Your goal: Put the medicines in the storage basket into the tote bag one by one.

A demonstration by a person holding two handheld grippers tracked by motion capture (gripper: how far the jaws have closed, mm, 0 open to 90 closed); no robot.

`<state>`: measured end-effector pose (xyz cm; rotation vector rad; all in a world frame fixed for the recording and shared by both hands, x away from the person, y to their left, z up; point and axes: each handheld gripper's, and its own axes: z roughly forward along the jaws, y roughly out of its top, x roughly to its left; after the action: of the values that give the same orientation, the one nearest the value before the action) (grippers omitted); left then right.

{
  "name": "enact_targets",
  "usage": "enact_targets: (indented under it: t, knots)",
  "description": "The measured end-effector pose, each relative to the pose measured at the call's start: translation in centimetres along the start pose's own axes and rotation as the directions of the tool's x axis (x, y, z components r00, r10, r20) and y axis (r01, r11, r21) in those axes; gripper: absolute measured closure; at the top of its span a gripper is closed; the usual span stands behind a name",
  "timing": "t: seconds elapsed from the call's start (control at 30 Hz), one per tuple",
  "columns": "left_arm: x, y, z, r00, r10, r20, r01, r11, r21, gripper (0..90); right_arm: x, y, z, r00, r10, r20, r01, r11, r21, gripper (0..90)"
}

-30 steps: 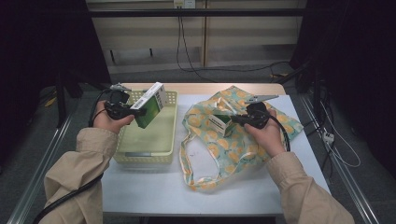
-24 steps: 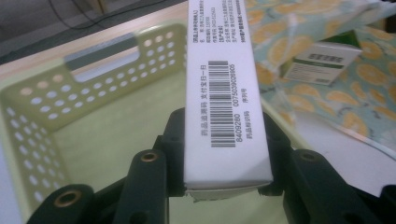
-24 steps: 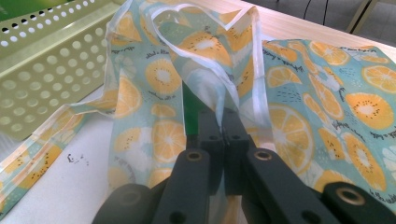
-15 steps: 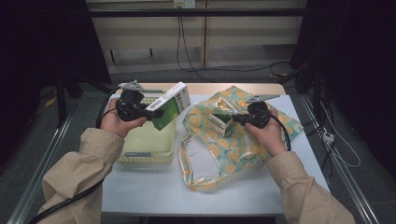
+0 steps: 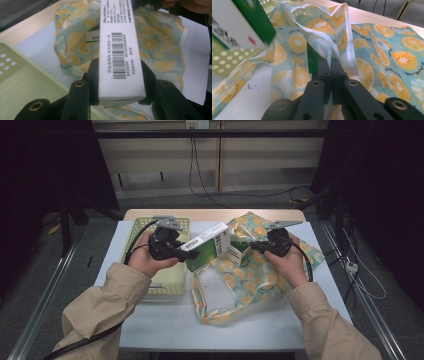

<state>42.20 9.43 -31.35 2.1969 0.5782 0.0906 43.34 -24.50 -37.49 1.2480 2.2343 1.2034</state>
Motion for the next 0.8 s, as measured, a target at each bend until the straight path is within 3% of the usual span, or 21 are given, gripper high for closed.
enact_targets:
  t: [0.47,0.8]
  knots:
    - [-1.5,-0.5,3.4,0.9972,0.052,0.054,-0.056,0.9953,0.079,62.9,0.1,0.6,-0.3,0.9999,-0.005,0.009,0.005,1.000,-0.009,89.6]
    - [-2.3,-0.6,6.0,0.9949,0.070,0.073,-0.077,0.9925,0.095,62.9,0.4,1.2,-0.7,0.9999,-0.012,0.010,0.013,1.000,-0.021,89.6]
